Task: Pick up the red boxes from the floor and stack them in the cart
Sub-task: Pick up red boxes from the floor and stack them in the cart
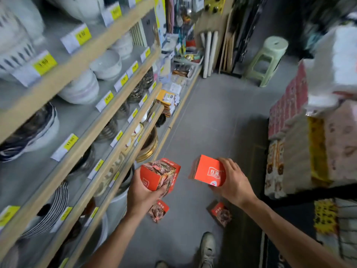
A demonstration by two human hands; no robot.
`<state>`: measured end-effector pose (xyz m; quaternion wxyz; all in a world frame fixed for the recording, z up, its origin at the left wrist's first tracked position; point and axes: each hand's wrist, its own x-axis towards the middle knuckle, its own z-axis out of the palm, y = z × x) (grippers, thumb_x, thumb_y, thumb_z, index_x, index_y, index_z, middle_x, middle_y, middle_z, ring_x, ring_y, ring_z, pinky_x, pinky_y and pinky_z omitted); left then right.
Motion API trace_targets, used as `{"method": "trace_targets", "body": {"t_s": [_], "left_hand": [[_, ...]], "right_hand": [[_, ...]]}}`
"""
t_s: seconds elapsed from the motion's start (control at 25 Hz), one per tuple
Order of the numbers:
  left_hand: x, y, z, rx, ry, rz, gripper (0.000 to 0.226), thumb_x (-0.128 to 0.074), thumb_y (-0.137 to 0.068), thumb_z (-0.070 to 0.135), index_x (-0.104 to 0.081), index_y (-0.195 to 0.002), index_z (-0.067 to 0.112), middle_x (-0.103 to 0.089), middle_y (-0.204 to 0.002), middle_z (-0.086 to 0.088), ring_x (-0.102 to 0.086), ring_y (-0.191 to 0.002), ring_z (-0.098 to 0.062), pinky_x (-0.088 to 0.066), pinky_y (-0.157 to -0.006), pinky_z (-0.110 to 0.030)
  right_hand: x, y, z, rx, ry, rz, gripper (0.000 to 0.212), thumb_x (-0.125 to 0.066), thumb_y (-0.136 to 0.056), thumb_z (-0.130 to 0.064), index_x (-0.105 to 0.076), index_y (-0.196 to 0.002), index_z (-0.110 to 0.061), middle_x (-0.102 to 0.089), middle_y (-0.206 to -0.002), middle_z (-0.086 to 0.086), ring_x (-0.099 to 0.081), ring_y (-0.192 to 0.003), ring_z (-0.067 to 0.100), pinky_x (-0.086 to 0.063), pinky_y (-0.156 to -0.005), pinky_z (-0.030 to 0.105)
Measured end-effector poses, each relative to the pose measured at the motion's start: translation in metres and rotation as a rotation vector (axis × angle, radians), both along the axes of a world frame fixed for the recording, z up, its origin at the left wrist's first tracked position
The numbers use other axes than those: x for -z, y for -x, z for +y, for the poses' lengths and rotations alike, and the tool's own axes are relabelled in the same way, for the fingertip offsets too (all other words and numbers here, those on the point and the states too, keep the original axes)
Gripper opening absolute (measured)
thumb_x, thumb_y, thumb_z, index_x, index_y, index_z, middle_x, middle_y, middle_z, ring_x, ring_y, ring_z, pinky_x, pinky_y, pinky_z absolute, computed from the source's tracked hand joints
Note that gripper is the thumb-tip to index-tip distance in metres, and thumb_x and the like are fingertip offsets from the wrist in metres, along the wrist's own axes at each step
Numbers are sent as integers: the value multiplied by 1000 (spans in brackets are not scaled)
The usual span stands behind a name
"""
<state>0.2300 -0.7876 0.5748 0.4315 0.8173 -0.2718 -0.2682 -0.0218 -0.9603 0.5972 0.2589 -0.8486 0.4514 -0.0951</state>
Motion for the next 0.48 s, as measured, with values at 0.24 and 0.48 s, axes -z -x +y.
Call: {"method": "trace_targets", "body": {"t_s": [0.24, 0.48], "left_hand": [[-116, -14, 22, 36, 129, -128, 91, -95, -54, 37, -43, -129, 36, -58, -122, 8, -60, -103, -13, -52, -83, -30], [-180, -23, 34, -45, 222, -209, 89, -95, -51, 34, -45, -125, 39, -59, -118, 10, -62, -104, -12, -52, -81, -26]], "right_hand": [[-110, -15, 26, -40, 86, -14, 94, -84, -63, -60, -41, -140, -28, -53, -132, -9, -54, -121, 14, -51, -98, 37], [-170, -28, 30, -117, 156, -134, 92, -83, -62, -62, -43, -138, -30, -54, -131, -11, -56, -117, 13, -52, -94, 36]]}}
